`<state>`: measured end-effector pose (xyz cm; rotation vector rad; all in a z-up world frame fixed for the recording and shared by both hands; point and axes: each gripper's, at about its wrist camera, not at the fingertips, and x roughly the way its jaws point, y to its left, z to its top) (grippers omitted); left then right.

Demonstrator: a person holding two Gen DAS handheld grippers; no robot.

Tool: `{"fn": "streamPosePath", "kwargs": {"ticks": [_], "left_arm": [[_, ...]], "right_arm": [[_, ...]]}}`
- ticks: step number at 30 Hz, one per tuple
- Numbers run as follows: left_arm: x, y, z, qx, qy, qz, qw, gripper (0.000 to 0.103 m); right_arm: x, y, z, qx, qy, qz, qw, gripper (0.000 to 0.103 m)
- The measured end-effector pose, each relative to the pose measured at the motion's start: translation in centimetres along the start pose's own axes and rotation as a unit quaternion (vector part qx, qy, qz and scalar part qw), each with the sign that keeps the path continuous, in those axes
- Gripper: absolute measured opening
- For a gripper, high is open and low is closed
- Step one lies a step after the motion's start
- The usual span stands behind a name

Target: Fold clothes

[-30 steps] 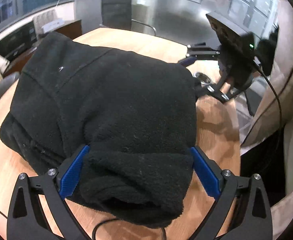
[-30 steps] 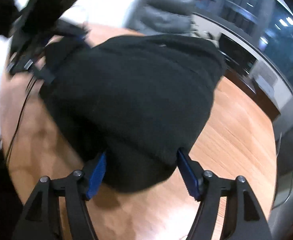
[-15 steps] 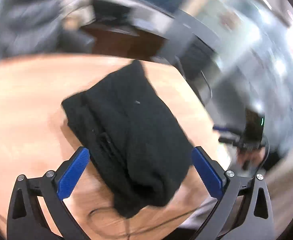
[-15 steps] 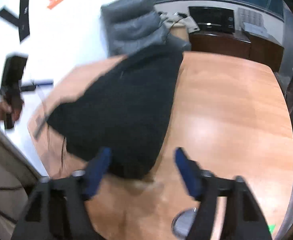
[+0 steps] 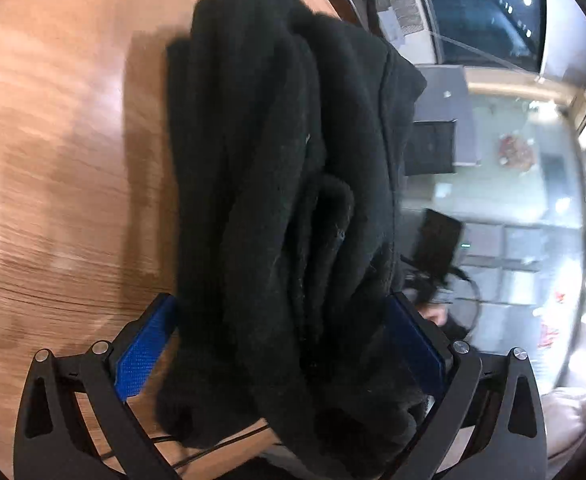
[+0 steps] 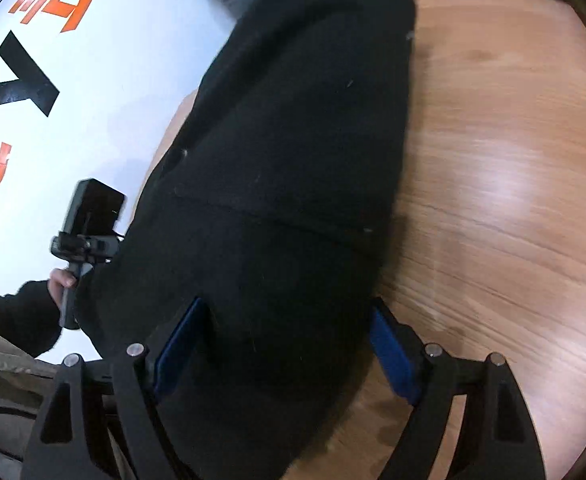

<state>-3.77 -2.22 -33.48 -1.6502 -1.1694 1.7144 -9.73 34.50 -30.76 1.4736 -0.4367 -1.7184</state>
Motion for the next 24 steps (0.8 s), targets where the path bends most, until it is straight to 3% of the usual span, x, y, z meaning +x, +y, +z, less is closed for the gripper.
{"fn": "streamPosePath", "kwargs": {"ticks": [4, 6, 11, 14, 19, 24], "left_arm": [[0.6, 0.0, 0.0, 0.003, 0.009, -0.026, 0.9996, 0.103], [0.7, 0.2, 0.0, 0.01, 0.017, -0.038, 0.9991, 0.103], [2.6, 0.9, 1.2, 0.02, 0.059, -0.032, 0.9975, 0.103], [2.9, 0.5, 1.6, 0.031, 0.056, -0.019, 0.9978, 0.102], [-0.6, 1.2, 1.7, 0.037, 0.038, -0.024, 0.9983, 0.063], [-8.8, 0.7, 2.4, 0.059, 0.007, -0.019, 0.998, 0.06]], "right_arm": [[1.5, -0.2, -0.3, 0.015, -0.005, 0.017, 1.0, 0.088], [1.7, -0.1, -0.6, 0.016, -0.01, 0.013, 1.0, 0.084], [2.3, 0.4, -1.7, 0.02, -0.021, 0.004, 1.0, 0.066], [2.6, 1.5, -2.3, 0.016, -0.028, 0.006, 0.999, 0.052], [3.1, 4.5, -3.6, 0.017, -0.057, -0.012, 0.998, 0.043], [5.6, 12.2, -3.2, -0.023, -0.082, -0.031, 0.996, 0.039]]}}
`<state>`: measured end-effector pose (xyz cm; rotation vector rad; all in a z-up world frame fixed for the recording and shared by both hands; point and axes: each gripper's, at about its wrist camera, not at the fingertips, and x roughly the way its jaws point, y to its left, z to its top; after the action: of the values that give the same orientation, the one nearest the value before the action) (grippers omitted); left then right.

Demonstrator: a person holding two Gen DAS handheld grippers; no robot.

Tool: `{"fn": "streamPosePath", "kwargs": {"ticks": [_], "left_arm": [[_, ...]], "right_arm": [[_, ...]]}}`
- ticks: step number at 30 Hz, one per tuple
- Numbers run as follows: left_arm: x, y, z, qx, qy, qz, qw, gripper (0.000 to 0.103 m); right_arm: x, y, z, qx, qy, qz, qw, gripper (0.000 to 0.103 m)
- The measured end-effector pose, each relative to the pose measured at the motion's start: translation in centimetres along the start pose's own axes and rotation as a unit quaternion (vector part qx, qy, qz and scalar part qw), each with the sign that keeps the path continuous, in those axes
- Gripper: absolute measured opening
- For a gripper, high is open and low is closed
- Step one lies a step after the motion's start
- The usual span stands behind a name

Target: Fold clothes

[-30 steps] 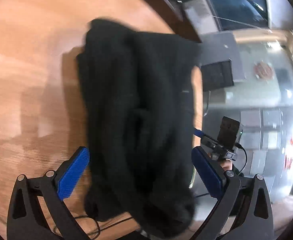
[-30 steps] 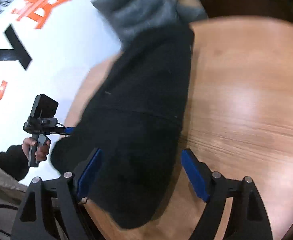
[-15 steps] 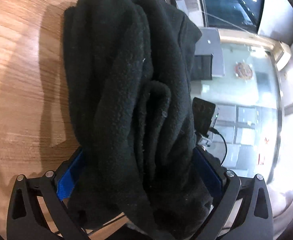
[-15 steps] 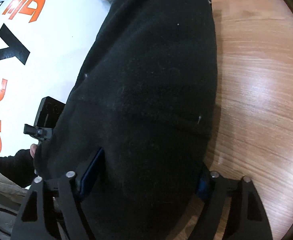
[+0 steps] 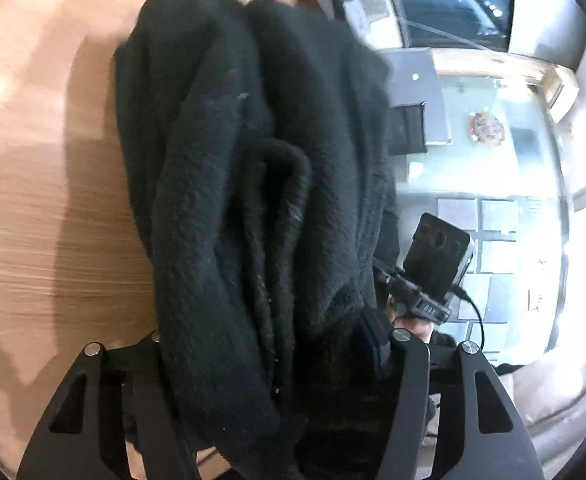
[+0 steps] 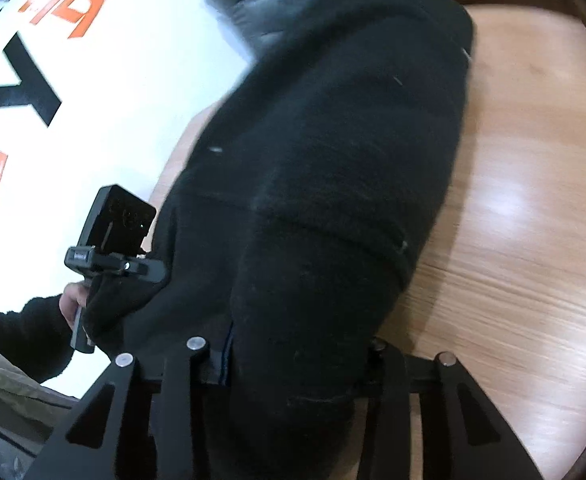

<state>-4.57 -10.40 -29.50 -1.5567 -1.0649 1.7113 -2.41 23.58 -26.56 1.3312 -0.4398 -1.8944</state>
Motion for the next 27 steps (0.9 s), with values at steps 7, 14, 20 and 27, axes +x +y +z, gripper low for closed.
{"fn": "streamPosePath", "kwargs": {"ticks": [7, 14, 20, 27], "left_arm": [[-17.5, 0.6, 5.3, 0.061, -0.08, 0.066, 0.9927, 0.062], [-24.7, 12.7, 16.3, 0.048, -0.109, 0.172, 0.9779, 0.059], [-27.6, 15.8, 20.3, 0.055, -0.136, 0.186, 0.9716, 0.061], [-27.8, 14.9, 17.2, 0.048, -0.142, 0.186, 0.9712, 0.062]], "right_arm": [[7.5, 12.4, 6.5, -0.043, -0.077, 0.034, 0.996, 0.039], [24.1, 16.2, 12.4, -0.032, -0.087, 0.01, 0.996, 0.039], [33.4, 17.5, 15.4, -0.008, -0.072, -0.03, 0.997, 0.04], [35.3, 20.2, 14.4, -0.019, -0.031, -0.033, 0.999, 0.041]]}}
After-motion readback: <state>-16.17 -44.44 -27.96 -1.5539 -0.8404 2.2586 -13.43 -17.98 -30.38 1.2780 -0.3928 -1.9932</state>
